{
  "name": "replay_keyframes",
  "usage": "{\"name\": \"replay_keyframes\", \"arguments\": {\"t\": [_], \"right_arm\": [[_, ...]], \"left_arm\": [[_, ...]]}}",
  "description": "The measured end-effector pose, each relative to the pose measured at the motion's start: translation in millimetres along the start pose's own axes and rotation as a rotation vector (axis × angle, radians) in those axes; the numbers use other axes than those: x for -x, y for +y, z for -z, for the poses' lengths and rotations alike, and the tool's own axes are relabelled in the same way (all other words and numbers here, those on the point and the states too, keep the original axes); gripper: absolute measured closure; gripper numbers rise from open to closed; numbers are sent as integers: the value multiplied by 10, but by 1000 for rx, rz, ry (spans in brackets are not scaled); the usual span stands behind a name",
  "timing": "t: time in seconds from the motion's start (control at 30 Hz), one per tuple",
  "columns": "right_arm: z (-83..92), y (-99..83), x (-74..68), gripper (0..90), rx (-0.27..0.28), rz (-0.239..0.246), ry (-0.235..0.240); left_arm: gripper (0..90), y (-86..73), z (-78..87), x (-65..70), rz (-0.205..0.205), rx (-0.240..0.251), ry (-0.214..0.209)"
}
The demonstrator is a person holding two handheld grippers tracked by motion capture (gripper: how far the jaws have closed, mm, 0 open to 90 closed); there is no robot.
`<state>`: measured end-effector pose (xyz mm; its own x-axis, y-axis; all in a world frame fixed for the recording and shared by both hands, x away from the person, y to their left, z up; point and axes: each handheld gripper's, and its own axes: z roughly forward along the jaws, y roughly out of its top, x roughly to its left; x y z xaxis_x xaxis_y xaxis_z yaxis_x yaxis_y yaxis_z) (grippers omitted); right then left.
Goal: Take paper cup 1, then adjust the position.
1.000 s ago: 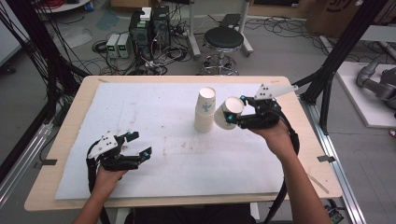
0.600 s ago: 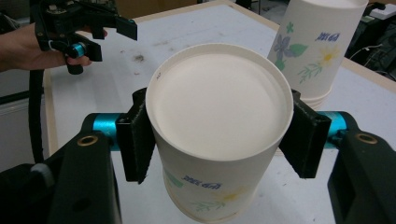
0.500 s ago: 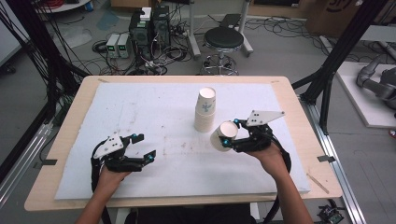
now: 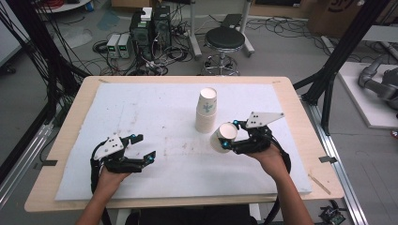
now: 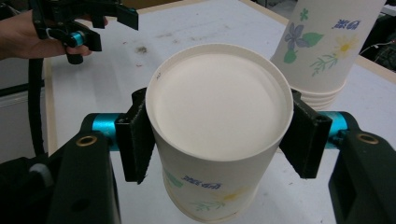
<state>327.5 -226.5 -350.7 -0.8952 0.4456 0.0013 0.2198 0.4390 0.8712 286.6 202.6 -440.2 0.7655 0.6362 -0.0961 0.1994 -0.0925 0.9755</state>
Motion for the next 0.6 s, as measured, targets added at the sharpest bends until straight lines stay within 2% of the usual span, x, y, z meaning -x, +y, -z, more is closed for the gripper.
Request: {"name": "replay_keyframes", "arguments": {"t": [0.1, 0.3, 0.4, 0.6], "right_arm": [[-7, -5, -9, 356, -6, 3, 4], [-4, -5, -14, 352, 9, 4, 3], [-6, -3, -21, 352, 13, 4, 6], [-53, 8, -71, 352, 13, 18, 34]], "left_arm": [[162, -10, -28, -15, 8, -4, -13], [162, 3, -49, 13, 4, 2, -40], [164, 9, -80, 25, -5, -12, -44], [164, 84, -157, 89, -26, -9, -96]]}}
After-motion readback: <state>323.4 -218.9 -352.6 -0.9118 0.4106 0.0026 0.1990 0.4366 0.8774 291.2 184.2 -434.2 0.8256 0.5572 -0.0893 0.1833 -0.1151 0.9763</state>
